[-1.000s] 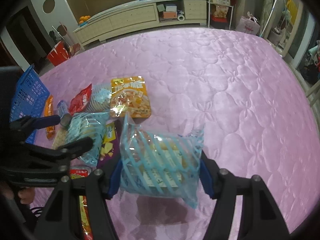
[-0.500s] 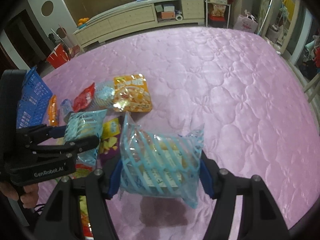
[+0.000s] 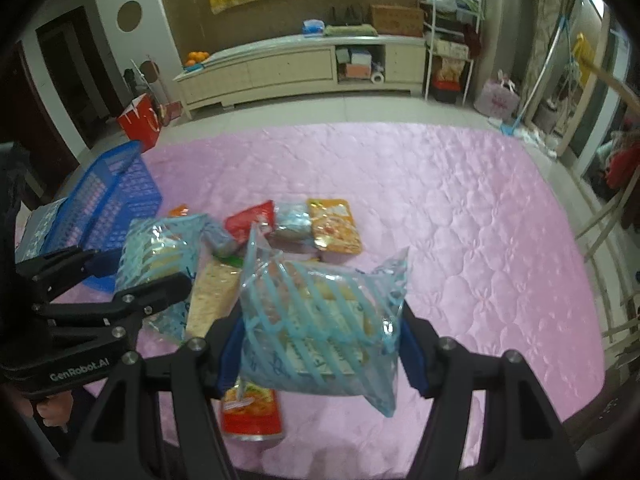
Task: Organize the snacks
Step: 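Lift the light-blue striped bag with the right tool and carry it over the basket, then lower the bag into the blue basket and open the right tool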
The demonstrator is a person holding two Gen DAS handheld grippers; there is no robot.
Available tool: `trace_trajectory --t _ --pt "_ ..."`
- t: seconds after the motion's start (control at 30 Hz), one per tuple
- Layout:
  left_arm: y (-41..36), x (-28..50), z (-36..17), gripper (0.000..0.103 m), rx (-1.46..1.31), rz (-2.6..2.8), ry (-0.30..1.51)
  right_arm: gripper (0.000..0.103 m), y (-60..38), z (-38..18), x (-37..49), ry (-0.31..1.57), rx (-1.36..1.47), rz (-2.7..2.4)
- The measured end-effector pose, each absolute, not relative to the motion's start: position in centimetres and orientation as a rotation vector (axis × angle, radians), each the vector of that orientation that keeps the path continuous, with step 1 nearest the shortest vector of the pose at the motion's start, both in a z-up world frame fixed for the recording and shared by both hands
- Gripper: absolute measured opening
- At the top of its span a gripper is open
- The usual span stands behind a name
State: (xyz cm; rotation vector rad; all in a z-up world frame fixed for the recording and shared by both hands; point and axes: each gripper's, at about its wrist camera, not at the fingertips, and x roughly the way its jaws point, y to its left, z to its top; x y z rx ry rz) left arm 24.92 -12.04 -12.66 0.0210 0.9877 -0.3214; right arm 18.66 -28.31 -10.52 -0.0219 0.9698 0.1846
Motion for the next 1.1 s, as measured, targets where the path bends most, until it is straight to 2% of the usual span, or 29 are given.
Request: trace_trajectory --t 0.27,0.6,1.1 --pt "-8.5 20.2 -9.4 0.057 0.018 -0.301 0.910 0.070 -23.7 -7.2 15.3 0.905 -0.089 0.199" --pt "-2.2 16.4 -7.4 0.057 0.000 -0.242 0.870 0.070 -16.9 -6.0 13.2 0.864 -0.157 0.260" --pt "10.2 15.1 -4.7 0.057 -0.028 -0.078 0.820 0.070 -6.6 -4.6 15.5 0.846 -0.154 0.478"
